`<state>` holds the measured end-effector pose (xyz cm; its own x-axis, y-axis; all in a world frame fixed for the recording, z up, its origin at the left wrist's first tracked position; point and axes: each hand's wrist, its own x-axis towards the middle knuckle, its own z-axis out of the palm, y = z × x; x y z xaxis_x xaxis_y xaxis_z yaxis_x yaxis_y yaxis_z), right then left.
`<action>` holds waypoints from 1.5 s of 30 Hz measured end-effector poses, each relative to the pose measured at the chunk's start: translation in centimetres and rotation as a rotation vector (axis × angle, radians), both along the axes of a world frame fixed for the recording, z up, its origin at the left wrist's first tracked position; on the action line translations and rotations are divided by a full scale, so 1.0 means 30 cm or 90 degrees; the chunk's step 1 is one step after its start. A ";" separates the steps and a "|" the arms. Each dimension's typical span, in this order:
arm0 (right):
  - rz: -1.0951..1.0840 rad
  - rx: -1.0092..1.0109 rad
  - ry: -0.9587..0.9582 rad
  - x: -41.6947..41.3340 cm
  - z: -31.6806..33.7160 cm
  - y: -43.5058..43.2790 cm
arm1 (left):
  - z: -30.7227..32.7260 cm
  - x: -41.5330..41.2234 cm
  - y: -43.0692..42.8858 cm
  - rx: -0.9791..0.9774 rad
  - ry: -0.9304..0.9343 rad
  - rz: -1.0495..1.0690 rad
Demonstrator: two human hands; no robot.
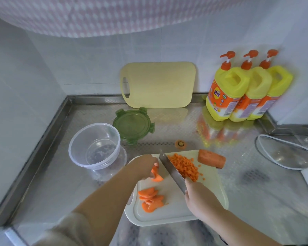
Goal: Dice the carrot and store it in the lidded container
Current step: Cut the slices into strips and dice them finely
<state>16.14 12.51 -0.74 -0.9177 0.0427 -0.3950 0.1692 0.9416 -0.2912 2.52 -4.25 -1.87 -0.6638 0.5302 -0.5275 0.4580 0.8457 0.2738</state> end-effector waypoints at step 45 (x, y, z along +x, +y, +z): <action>-0.018 -0.031 0.022 -0.010 0.001 -0.034 | -0.061 0.185 0.051 0.333 -0.008 0.542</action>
